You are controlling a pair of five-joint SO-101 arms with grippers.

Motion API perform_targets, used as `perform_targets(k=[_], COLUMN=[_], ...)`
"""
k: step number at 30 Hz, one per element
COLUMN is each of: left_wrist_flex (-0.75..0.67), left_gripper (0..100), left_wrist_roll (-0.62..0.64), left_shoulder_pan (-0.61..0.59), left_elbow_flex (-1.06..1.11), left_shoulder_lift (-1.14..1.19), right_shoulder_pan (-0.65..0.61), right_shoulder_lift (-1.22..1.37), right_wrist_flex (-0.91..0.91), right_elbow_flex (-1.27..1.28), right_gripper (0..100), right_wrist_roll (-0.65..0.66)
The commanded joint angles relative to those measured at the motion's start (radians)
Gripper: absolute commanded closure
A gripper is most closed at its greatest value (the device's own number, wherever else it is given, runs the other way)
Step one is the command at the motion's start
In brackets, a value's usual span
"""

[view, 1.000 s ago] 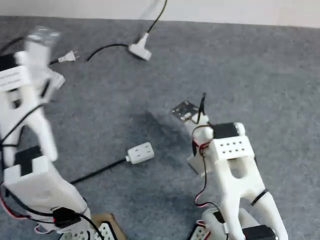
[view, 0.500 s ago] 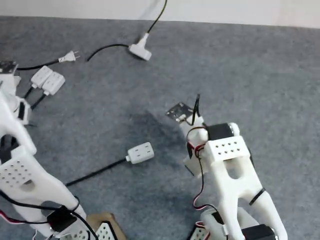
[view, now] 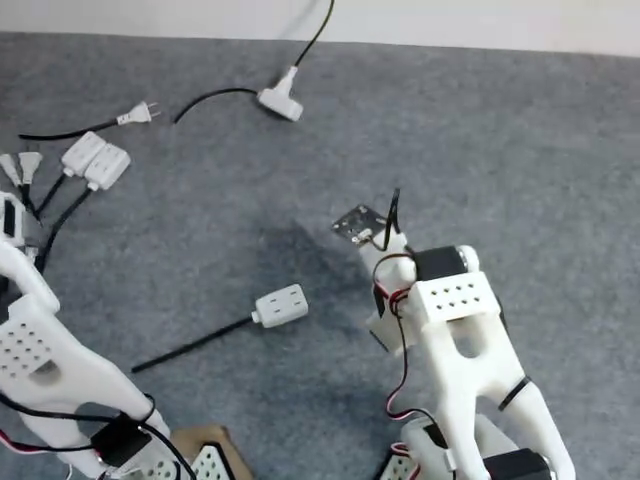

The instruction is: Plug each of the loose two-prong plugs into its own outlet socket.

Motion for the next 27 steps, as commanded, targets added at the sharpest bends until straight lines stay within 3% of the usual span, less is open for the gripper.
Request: perform_targets(k=[1,13,18,27], left_wrist_flex=[-0.002,0.008,0.054,0.17], left_gripper=[79,79,95,99], left_wrist_roll=[-0.012,-0.011,-0.018,-0.034], left_shoulder_pan=[0.004,0.007,0.035,0.16], left_elbow_flex=[-0.074,-0.234,-0.234,-0.239], left_shoulder_lift=[0.042,0.197,0.196,0.191], right_shoulder_pan=[-0.01,-0.01,-0.012,-0.012], right_shoulder_lift=[-0.022,-0.022,-0.022,-0.027], right_wrist_flex=[0.01,0.01,0.01,0.058], right_elbow_flex=[-0.027,-0.027,-0.027,-0.033], right_gripper=[68.5,68.5,68.5,68.5], right_wrist_roll=[-0.012,-0.011,-0.011,-0.009])
